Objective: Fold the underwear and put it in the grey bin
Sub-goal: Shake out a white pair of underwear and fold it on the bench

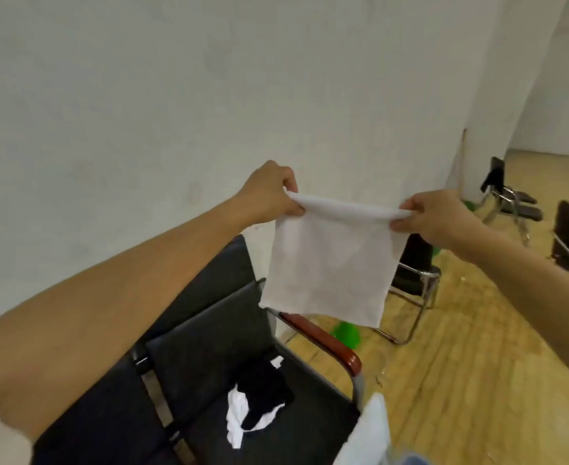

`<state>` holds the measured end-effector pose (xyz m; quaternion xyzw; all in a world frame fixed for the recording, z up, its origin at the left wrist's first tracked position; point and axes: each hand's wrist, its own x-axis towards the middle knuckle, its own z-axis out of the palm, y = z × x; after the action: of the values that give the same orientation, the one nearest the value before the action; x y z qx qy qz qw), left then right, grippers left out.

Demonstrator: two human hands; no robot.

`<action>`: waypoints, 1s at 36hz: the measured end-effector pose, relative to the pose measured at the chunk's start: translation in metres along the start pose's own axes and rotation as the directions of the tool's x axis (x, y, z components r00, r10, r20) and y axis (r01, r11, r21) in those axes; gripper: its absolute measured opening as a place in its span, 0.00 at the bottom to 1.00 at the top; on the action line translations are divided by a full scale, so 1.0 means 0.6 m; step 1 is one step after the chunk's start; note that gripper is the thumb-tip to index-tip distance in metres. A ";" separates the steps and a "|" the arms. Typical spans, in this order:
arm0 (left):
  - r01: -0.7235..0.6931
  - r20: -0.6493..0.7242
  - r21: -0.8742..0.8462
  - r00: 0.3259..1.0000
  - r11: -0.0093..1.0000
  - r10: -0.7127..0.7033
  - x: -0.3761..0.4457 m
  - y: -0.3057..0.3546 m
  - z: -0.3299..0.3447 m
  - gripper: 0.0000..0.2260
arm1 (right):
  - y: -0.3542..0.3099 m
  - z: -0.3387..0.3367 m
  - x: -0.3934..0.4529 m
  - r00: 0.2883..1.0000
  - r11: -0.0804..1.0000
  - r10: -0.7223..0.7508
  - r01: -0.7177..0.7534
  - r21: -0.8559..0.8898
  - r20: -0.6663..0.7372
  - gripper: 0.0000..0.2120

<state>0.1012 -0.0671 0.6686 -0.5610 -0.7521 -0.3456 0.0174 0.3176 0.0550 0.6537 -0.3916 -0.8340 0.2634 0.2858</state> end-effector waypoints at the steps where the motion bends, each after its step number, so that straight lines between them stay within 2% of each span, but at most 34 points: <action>1: -0.007 0.049 -0.042 0.999 0.999 0.009 0.010 0.004 0.037 0.11 | 0.033 -0.002 -0.007 1.000 0.998 0.021 -0.022 -0.052 -0.018 0.04; 4: -0.021 0.195 -0.150 0.980 0.988 0.050 0.031 0.025 0.178 0.13 | 0.156 -0.016 -0.027 0.991 0.972 0.121 -0.130 -0.194 -0.057 0.03; 8: -0.019 0.332 -0.184 0.940 0.983 0.081 0.032 0.060 0.370 0.12 | 0.332 -0.022 -0.071 0.978 0.954 0.197 -0.208 -0.215 -0.070 0.03; 13: 0.000 0.482 -0.210 0.870 0.978 0.103 0.008 0.109 0.639 0.10 | 0.579 -0.002 -0.145 0.921 0.895 0.388 -0.385 -0.224 -0.034 0.03; 16: 0.020 0.612 -0.173 0.786 0.985 0.092 -0.054 0.130 0.826 0.06 | 0.746 0.028 -0.220 0.854 0.828 0.521 -0.501 -0.250 0.013 0.04; 18: 0.066 0.695 -0.156 0.716 0.986 0.062 -0.102 0.122 0.939 0.08 | 0.845 0.062 -0.268 0.813 0.796 0.580 -0.552 -0.248 0.051 0.04; 24: 0.184 0.789 -0.089 0.613 0.979 -0.044 -0.235 0.045 1.212 0.10 | 1.071 0.202 -0.385 0.689 0.701 0.708 -0.657 -0.278 0.154 0.05; 28: 0.181 0.830 -0.045 0.554 0.982 -0.065 -0.324 -0.029 1.417 0.14 | 1.243 0.337 -0.464 0.624 0.662 0.749 -0.688 -0.298 0.221 0.07; 30: 0.194 0.850 -0.027 0.521 0.981 -0.080 -0.352 -0.060 1.470 0.14 | 1.288 0.380 -0.491 0.593 0.648 0.761 -0.683 -0.337 0.261 0.06; 33: 0.249 0.874 -0.018 0.475 0.968 -0.106 -0.397 -0.105 1.537 0.12 | 1.336 0.446 -0.535 0.561 0.610 0.792 -0.706 -0.360 0.241 0.07; 36: 0.343 0.878 0.044 0.436 0.938 -0.200 -0.440 -0.166 1.582 0.12 | 1.364 0.537 -0.567 0.521 0.586 0.810 -0.719 -0.373 0.268 0.04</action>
<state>0.4567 0.2119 -0.2123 -0.5290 -0.7096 -0.0634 -0.4611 0.6892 0.1660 -0.2059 -0.6829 -0.6374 0.3463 -0.0868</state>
